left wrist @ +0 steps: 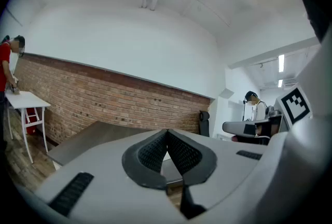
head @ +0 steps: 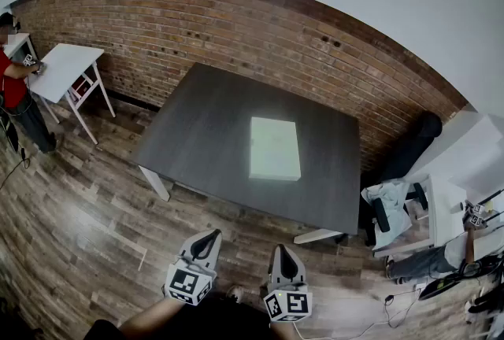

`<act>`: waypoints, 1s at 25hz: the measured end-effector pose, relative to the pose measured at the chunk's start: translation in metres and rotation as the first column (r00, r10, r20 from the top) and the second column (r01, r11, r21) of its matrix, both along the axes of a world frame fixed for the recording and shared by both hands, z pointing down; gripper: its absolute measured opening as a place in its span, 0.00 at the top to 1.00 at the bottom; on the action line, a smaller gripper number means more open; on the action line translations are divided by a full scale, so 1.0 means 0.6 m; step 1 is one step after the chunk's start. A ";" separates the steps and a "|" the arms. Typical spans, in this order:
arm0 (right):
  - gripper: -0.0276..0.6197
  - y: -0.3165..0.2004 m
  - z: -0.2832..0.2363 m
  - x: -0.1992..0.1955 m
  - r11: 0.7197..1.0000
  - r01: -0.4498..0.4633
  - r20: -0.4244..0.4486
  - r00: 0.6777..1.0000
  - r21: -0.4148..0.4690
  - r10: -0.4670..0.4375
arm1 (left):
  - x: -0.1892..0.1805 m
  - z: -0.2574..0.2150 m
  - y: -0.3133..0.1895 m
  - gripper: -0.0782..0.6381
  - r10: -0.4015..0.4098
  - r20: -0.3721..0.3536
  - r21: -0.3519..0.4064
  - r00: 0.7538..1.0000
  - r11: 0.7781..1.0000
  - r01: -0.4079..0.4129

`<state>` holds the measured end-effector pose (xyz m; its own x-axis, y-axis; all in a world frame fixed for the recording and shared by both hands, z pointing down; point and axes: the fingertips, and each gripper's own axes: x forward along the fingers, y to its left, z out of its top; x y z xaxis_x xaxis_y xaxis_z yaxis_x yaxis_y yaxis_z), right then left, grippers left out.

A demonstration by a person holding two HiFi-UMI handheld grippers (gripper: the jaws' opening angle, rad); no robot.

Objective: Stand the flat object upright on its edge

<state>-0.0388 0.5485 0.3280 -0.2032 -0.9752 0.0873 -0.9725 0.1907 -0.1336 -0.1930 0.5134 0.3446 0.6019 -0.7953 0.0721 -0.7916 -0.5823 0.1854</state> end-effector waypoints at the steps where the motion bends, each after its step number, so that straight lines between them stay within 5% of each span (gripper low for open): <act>1: 0.92 -0.003 0.001 -0.001 1.000 0.001 0.000 1.000 0.001 -0.001 | -0.001 -0.001 -0.003 0.85 -0.002 0.001 0.003 1.000 1.000 0.002; 15: 0.92 -0.013 0.003 -0.014 0.999 0.031 -0.014 0.999 -0.010 -0.031 | -0.002 0.003 -0.014 0.85 0.010 0.000 -0.006 1.000 1.000 -0.010; 25: 0.92 -0.023 0.005 -0.077 1.000 0.018 -0.001 1.000 -0.011 -0.018 | -0.056 0.006 -0.025 0.85 0.042 0.005 -0.025 0.999 0.999 -0.042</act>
